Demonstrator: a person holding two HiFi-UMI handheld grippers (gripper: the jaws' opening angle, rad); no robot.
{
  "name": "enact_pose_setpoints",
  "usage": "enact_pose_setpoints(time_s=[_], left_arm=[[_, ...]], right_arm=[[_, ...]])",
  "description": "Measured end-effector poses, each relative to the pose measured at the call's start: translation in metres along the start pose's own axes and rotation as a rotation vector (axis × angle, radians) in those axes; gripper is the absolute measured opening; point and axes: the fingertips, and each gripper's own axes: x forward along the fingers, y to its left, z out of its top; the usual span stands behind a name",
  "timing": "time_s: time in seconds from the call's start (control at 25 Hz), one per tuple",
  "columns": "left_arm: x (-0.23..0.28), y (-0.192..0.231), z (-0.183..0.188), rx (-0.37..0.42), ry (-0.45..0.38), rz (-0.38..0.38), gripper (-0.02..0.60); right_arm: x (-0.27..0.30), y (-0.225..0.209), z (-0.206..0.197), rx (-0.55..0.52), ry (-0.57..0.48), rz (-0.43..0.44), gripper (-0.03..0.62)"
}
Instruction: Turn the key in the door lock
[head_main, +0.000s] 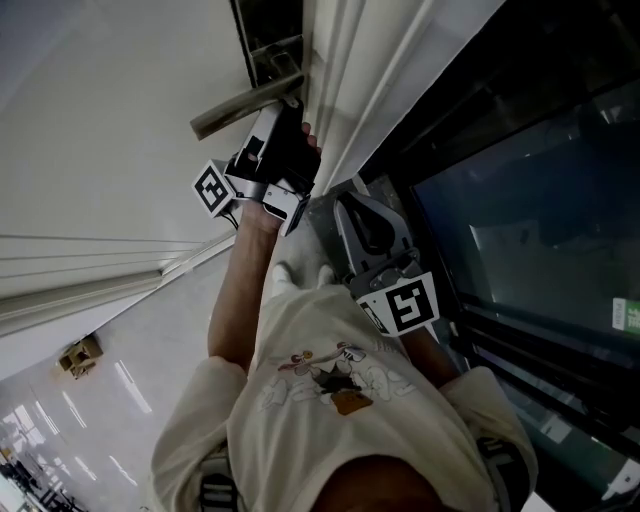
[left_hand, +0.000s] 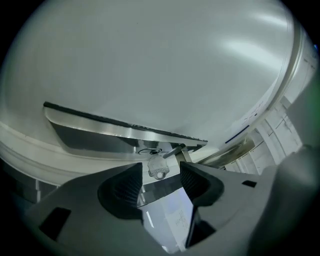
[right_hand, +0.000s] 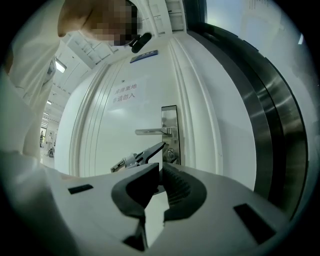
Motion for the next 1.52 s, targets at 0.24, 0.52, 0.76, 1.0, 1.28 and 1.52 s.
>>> enact_pose_setpoints(time_s=[0.24,0.52,0.76,1.0,1.28,1.52], left_arm=[[0.009,0.009,0.002,-0.006,0.013,0.016,0.224],[0.012,0.01,0.0,0.06,0.035,0.088,0.179],[0.015,0.006,-0.001,0.273,0.072,0.245,0.138],[0.018,0.003,-0.004,0.481,0.105,0.406,0.138],[0.014,0.005,-0.003,0.645,0.136,0.609,0.138],[0.011,0.007,-0.004,0.945,0.21,0.816,0.138]], right_arm=[[0.002,-0.001,0.007,-0.001,-0.014,-0.002,0.012],[0.004,0.002,0.003,0.014,-0.012,-0.006,0.012],[0.006,0.004,0.002,0.026,-0.018,-0.002,0.012],[0.007,0.006,0.005,0.032,-0.03,0.005,0.012],[0.003,0.004,0.009,0.043,-0.044,0.002,0.012],[-0.001,0.001,0.005,0.062,-0.044,0.0,0.012]])
